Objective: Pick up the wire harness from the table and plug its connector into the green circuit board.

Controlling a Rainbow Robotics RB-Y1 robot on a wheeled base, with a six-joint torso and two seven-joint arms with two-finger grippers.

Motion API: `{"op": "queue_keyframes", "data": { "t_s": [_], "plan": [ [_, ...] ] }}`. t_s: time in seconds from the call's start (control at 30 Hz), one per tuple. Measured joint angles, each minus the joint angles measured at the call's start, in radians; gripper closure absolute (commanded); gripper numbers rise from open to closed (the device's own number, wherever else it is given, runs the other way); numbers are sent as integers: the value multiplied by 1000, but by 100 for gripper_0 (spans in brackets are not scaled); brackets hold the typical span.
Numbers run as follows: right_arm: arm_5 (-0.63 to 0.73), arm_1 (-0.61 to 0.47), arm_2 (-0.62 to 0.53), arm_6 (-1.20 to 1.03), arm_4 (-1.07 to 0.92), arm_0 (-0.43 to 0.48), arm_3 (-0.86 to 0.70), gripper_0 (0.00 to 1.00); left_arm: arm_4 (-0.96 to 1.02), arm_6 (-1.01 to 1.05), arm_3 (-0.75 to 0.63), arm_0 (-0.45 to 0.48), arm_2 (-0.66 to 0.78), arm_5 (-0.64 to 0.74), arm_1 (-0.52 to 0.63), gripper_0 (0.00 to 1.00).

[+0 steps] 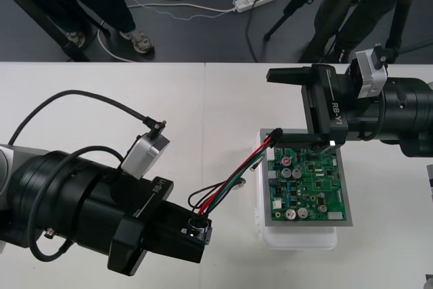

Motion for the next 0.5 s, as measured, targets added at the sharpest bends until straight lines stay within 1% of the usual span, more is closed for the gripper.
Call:
{"op": "queue_keyframes", "data": {
  "t_s": [0.2,0.33,0.5],
  "plan": [
    [0,-22,0,0,-27,0,0,0,-46,0,0,-1,0,-2,-46,100],
    [0,-32,0,0,-47,0,5,0,-64,0,0,-1,0,-3,-57,100],
    [0,-45,0,0,-96,0,62,0,-67,0,0,-2,0,-4,-58,100]
  ]
}}
